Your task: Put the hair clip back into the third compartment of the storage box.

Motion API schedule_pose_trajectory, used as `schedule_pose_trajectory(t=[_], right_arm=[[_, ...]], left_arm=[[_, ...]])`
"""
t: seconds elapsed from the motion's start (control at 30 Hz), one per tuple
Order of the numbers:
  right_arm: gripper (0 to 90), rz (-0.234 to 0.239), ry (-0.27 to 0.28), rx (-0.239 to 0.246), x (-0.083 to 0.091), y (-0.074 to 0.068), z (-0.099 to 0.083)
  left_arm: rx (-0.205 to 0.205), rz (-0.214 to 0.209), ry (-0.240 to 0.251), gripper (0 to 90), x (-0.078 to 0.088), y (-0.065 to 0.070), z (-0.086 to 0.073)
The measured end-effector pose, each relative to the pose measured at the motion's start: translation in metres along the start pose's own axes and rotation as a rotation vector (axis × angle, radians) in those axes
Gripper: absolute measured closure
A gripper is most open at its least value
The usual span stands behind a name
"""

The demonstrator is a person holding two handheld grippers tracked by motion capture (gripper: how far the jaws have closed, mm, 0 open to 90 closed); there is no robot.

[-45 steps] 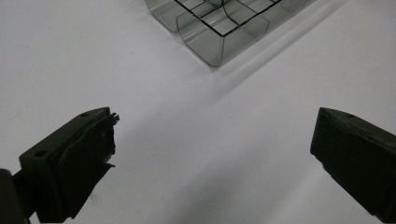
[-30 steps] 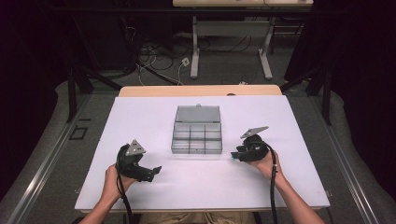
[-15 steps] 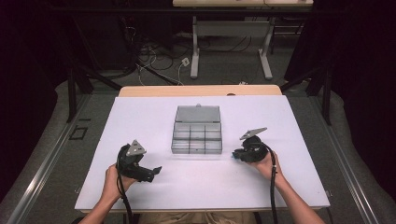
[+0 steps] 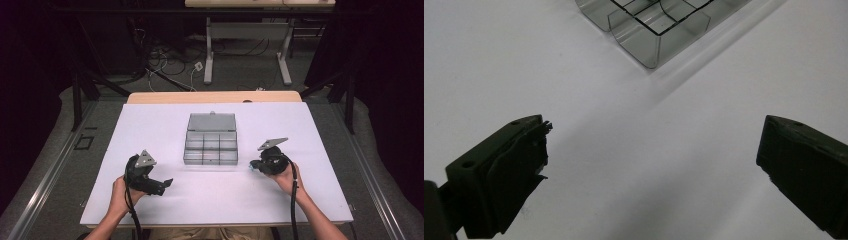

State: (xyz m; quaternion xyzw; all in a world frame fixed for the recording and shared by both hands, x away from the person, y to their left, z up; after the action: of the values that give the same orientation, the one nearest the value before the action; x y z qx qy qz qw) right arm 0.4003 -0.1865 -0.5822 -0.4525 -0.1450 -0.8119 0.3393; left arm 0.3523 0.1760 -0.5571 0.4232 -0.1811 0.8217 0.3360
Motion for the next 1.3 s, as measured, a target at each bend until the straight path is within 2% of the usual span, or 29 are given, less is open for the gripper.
schedule_pose_trajectory(t=[0.07, 0.1, 0.13, 0.17, 0.3, 0.63, 1.0, 1.17, 1.3], right_arm=[[90.0, -0.006, 0.008, 0.001, 0.001, -0.001, 0.000], [90.0, -0.013, 0.017, 0.007, 0.002, -0.001, 0.000], [90.0, -0.018, 0.003, 0.013, 0.004, -0.001, 0.000], [90.0, -0.024, 0.026, 0.009, 0.005, -0.002, 0.001], [90.0, -0.028, 0.043, 0.007, 0.010, -0.004, 0.001], [90.0, -0.080, 0.097, 0.013, 0.024, -0.010, 0.005], [89.9, -0.102, 0.153, 0.008, 0.033, -0.009, 0.009], [89.9, -0.109, 0.172, 0.009, 0.036, -0.009, 0.012], [89.9, -0.113, 0.185, 0.013, 0.040, -0.010, 0.014]], left_arm=[[0.007, 0.006, 0.021, 0.0, -0.001, 0.000, 0.000], [0.010, 0.004, 0.018, 0.0, -0.001, 0.000, 0.000], [0.007, 0.005, 0.020, 0.0, -0.001, 0.000, 0.000], [0.007, 0.004, 0.021, 0.0, -0.001, 0.000, 0.000], [0.006, 0.005, 0.017, 0.0, -0.001, 0.000, 0.000], [-0.002, 0.009, 0.023, 0.0, 0.000, 0.001, 0.001], [-0.002, 0.000, 0.003, 0.0, 0.000, 0.002, 0.001], [-0.003, 0.001, 0.017, 0.0, -0.001, 0.002, 0.001], [-0.001, -0.005, 0.009, 0.0, -0.001, 0.002, 0.001]])
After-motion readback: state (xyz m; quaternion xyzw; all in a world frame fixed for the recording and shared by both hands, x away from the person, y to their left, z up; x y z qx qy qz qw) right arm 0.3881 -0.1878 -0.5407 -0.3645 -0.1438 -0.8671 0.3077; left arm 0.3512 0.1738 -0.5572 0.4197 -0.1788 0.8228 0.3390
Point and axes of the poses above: each handheld gripper's, and its own axes: x roughly backward along the jaws, z roughly out of its top, y roughly to its right, the point moved 6 cm from there along -x, roughly forward along the jaws, and after that the axes turned 8 degrees about -y, right-handed, at the moved point
